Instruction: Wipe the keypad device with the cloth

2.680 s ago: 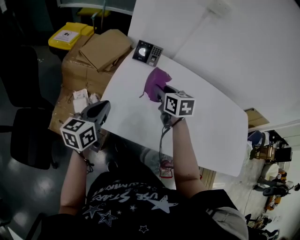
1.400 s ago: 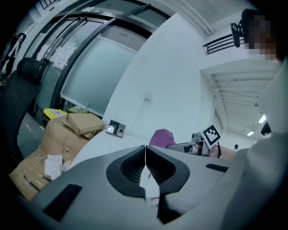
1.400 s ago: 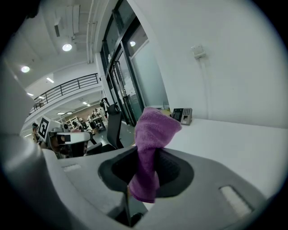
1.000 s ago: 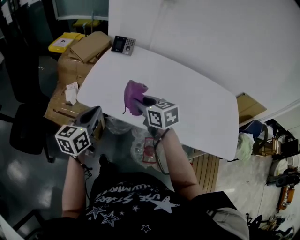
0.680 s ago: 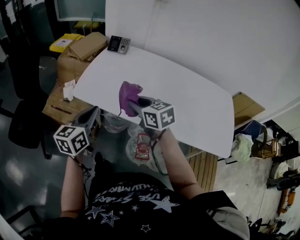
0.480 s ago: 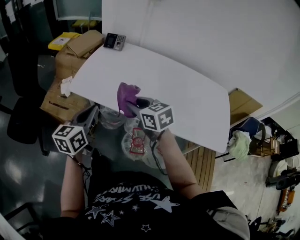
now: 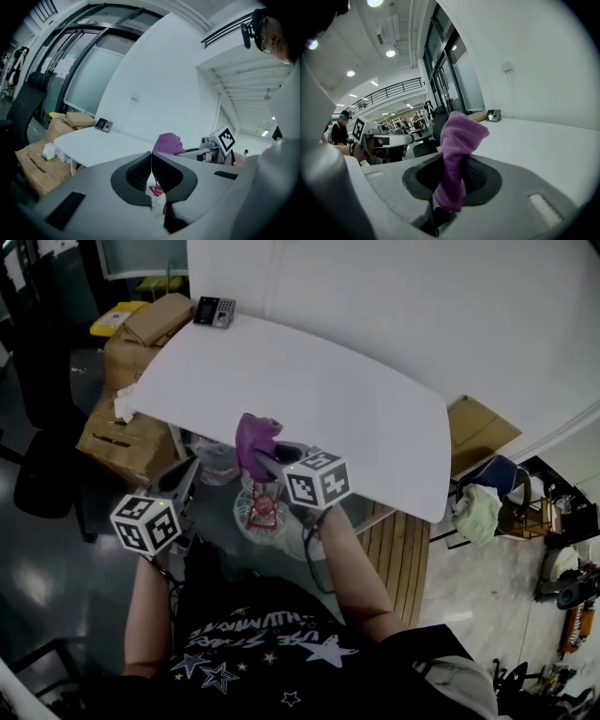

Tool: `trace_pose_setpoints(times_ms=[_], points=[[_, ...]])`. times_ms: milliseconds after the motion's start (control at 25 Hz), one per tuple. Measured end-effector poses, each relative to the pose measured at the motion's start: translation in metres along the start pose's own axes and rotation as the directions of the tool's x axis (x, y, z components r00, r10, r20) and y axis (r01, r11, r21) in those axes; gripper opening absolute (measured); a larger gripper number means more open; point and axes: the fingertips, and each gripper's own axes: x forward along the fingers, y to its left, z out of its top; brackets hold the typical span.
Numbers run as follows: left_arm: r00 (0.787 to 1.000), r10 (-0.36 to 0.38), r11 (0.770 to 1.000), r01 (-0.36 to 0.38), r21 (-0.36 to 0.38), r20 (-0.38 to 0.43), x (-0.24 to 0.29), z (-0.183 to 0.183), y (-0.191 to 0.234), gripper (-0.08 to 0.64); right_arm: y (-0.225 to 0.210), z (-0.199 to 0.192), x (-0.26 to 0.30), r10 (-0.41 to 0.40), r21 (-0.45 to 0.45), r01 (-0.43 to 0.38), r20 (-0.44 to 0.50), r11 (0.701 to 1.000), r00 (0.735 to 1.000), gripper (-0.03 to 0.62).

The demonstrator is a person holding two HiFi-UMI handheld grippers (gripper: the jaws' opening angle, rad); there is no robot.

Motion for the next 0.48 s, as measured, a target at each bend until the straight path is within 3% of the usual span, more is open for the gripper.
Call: trace_pose_setpoints(times_ms=[480], points=[[0.999,0.039,0.999,-0.039,-0.020,0.001,-0.011,-0.008,0.005,0.009,-0.002,-0.003,0.001,0.001,0.023,-0.001,0.001,1.000,1.000,0.095]])
